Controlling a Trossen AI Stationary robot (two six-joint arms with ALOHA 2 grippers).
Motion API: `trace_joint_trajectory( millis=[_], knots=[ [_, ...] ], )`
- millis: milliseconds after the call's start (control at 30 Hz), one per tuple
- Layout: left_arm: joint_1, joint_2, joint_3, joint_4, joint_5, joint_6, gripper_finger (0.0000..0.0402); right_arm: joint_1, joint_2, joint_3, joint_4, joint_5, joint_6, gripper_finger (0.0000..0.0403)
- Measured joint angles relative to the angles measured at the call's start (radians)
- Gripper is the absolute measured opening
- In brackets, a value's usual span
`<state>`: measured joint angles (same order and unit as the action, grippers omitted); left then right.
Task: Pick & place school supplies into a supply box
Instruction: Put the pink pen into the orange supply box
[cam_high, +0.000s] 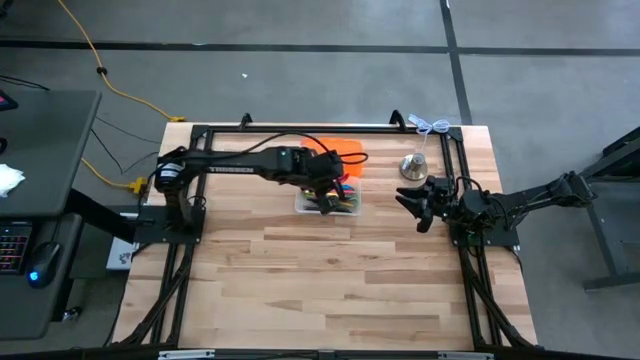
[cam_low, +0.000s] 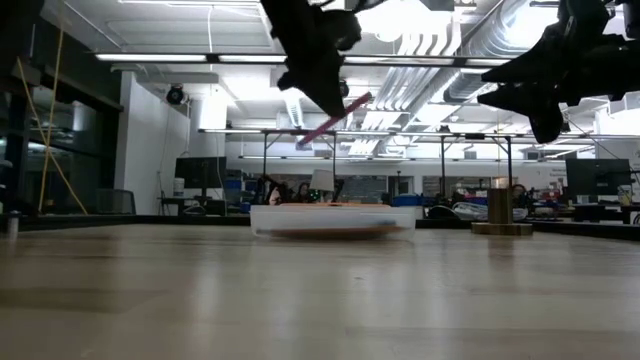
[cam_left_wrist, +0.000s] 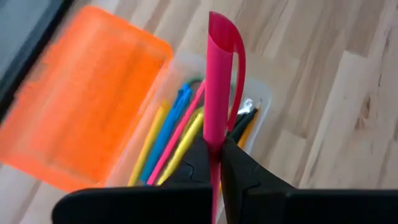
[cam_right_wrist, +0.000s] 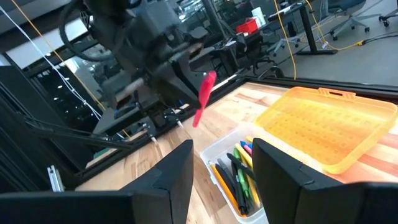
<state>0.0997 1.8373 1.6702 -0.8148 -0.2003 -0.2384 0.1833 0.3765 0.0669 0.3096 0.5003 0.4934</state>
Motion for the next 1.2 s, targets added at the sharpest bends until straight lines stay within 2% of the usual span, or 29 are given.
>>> trace_joint_trajectory(
  millis=[633, 1200],
  knots=[
    [0.05, 0.168, 0.0, -0.034, 0.067, 0.177, 0.0031, 0.0, 0.01, 0.0, -0.002, 0.002, -0.004, 0.014],
    [0.097, 0.199, 0.0, -0.074, 0.141, 0.322, 0.0037, 0.0, 0.01, 0.0, -0.015, 0.006, -0.004, 0.014]
  ],
)
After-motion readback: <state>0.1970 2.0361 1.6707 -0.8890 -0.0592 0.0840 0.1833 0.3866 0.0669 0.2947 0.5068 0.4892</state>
